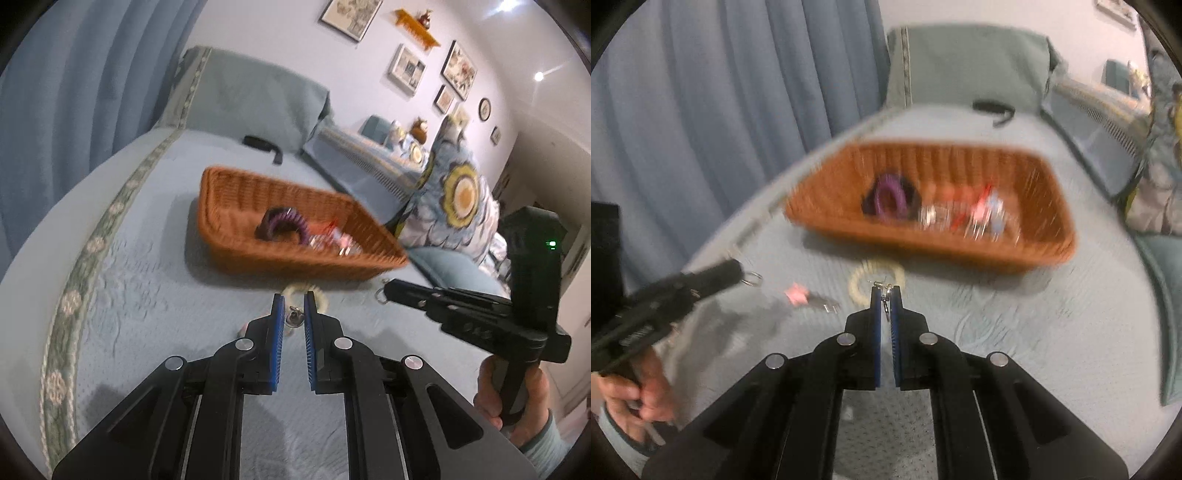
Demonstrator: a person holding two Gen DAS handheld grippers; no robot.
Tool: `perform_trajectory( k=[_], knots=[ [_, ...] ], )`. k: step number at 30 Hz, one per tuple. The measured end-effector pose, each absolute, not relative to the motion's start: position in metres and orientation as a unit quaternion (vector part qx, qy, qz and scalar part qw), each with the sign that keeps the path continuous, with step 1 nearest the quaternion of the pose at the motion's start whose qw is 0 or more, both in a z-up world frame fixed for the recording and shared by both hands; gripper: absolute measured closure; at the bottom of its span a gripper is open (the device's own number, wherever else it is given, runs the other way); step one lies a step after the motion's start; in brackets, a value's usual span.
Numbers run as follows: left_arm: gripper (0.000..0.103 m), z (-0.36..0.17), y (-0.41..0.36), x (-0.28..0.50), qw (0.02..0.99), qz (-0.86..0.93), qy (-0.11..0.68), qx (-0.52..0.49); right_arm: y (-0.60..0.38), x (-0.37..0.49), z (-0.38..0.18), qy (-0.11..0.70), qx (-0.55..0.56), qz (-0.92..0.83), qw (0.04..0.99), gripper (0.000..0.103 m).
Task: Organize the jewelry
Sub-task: 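Carry both small items into the basket and open both tools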
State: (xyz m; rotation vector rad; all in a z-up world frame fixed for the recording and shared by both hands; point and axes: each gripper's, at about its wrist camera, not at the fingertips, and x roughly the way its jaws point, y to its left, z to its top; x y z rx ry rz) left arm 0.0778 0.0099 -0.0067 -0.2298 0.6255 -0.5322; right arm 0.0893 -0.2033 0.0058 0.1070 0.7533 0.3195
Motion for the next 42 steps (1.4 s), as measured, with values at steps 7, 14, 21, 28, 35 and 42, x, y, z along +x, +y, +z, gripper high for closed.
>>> perform_trajectory(
  k=[7, 14, 21, 28, 35, 42],
  knots=[
    [0.094, 0.046, -0.011, 0.107, 0.925, -0.265, 0.259, -0.085, -0.229, 0.124, 0.041, 0.345, 0.074, 0.139, 0.925, 0.1],
    [0.094, 0.041, -0.028, 0.158, 0.927, -0.255, 0.264, -0.075, -0.247, 0.192, 0.026, 0.394, 0.107, 0.132, 0.903, 0.1],
    [0.094, 0.011, -0.042, 0.199, 0.922, -0.241, 0.294, -0.074, -0.244, 0.226, -0.01, 0.424, 0.096, 0.115, 0.893, 0.1],
    [0.094, -0.005, -0.047, 0.21, 0.918, -0.235, 0.31, -0.073, -0.247, 0.234, -0.031, 0.437, 0.089, 0.107, 0.888, 0.099],
    [0.074, 0.001, -0.037, 0.194, 0.921, -0.235, 0.3, -0.082, -0.257, 0.223, -0.02, 0.428, 0.106, 0.102, 0.892, 0.098],
    [0.06, 0.032, -0.012, 0.151, 0.929, -0.236, 0.269, -0.099, -0.252, 0.192, 0.008, 0.409, 0.103, 0.113, 0.9, 0.098]
  ],
)
